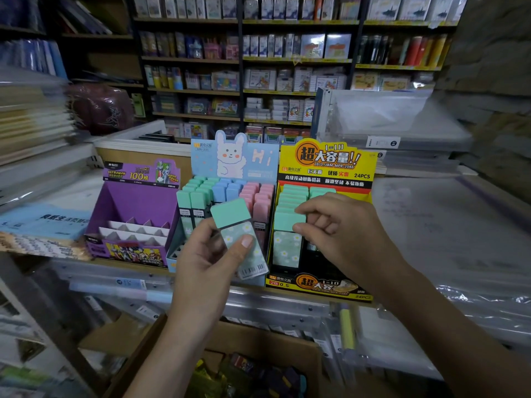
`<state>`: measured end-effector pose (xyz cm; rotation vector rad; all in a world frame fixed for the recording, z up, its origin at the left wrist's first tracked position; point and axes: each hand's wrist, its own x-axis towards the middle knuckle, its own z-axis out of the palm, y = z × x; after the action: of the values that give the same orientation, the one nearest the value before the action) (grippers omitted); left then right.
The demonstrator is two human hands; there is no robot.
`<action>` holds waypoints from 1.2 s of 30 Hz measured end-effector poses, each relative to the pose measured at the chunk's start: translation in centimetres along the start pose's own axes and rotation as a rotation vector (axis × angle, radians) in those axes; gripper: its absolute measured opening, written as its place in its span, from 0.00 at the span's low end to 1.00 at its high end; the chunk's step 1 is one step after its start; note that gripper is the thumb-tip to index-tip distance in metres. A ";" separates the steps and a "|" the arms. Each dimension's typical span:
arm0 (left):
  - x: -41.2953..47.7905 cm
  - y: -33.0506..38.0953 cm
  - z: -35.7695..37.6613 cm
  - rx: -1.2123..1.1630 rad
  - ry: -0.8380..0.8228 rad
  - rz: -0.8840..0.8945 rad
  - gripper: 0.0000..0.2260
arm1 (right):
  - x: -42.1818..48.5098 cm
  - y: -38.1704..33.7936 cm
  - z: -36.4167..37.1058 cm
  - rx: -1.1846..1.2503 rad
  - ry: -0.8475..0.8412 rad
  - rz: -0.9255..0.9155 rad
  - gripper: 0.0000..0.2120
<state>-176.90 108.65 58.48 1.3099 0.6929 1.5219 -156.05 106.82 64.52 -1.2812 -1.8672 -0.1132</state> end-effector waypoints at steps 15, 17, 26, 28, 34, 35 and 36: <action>1.2 -0.7 2.6 0.174 -0.113 0.073 0.09 | -1.4 2.7 -7.0 0.009 0.217 0.243 0.05; 1.2 -0.9 2.8 0.184 -0.125 0.068 0.10 | -2.1 3.4 -7.4 -0.087 0.170 0.249 0.05; 1.2 -1.3 2.3 0.377 -0.199 0.098 0.15 | -4.1 5.4 -6.4 -0.185 0.052 0.323 0.08; 1.2 -1.1 2.1 0.444 -0.206 0.105 0.16 | -4.3 5.4 -6.3 -0.191 0.057 0.310 0.08; 1.4 -0.6 1.9 0.516 -0.200 0.100 0.09 | -4.6 5.5 -6.2 -0.169 0.085 0.294 0.11; 1.5 -0.6 2.0 0.508 -0.188 0.100 0.09 | -4.6 5.5 -6.2 -0.167 0.088 0.292 0.11; 1.5 -0.6 2.0 0.511 -0.174 0.106 0.09 | -4.7 5.5 -6.2 -0.166 0.092 0.293 0.11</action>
<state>-174.76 109.94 59.09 1.8611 0.9498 1.3363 -147.47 102.92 63.31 -1.6219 -1.6004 -0.1712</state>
